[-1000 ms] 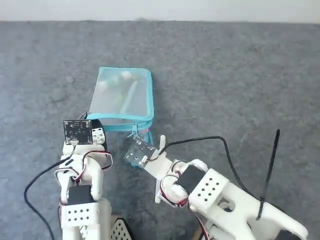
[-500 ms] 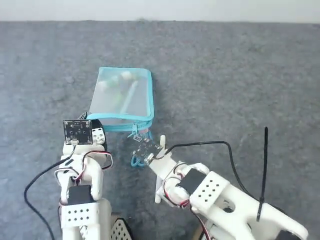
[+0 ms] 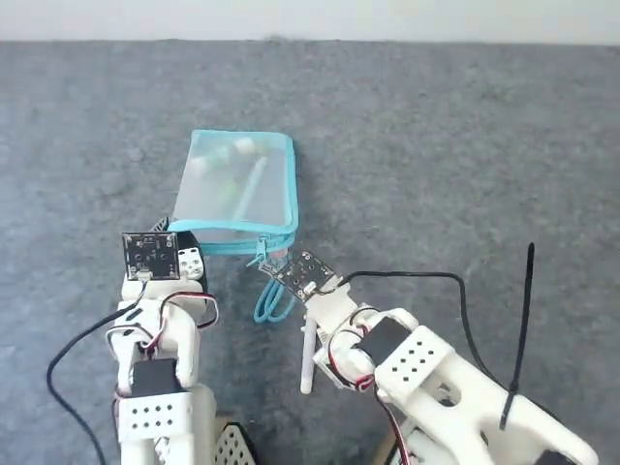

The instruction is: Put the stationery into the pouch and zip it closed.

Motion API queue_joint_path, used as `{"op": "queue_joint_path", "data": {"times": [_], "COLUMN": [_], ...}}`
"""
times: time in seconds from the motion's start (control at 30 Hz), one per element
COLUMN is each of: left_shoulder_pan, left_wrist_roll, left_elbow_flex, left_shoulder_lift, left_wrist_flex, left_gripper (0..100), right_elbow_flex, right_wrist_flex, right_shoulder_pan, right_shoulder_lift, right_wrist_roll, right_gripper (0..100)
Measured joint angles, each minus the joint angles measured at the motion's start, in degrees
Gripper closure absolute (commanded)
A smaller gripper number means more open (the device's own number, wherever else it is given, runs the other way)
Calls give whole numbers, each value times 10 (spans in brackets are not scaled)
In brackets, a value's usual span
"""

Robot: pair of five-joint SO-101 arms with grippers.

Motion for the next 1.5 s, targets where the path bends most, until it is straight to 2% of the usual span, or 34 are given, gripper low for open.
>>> {"op": "queue_joint_path", "data": {"times": [0.13, 0.37, 0.47, 0.6, 0.8, 1.07, 1.3, 1.37, 1.5], "left_shoulder_pan": [0, 0, 0, 0, 3, 13, 13, 13, 13], "left_wrist_roll": [0, 0, 0, 0, 0, 0, 0, 0, 0], "left_elbow_flex": [0, 0, 0, 0, 0, 0, 0, 0, 0], "left_shoulder_lift": [0, 0, 0, 0, 0, 0, 0, 0, 0], "left_wrist_flex": [0, 0, 0, 0, 0, 0, 0, 0, 0], "left_gripper": [987, 987, 987, 987, 987, 987, 987, 987, 987], "right_elbow_flex": [0, -10, -18, -18, 13, 18, -17, -39, -73], "right_wrist_flex": [-2, 6, 13, 13, -40, -50, -51, -54, -54], "right_shoulder_pan": [0, 0, -1, -39, -44, -44, -45, -35, 21], "right_shoulder_lift": [0, -4, -4, -4, -4, -2, 126, 168, 204], "right_wrist_roll": [-4, -60, -65, -67, -67, -66, -54, -54, -55], "right_gripper": [710, 709, 709, 709, 713, 714, 714, 740, 864]}}
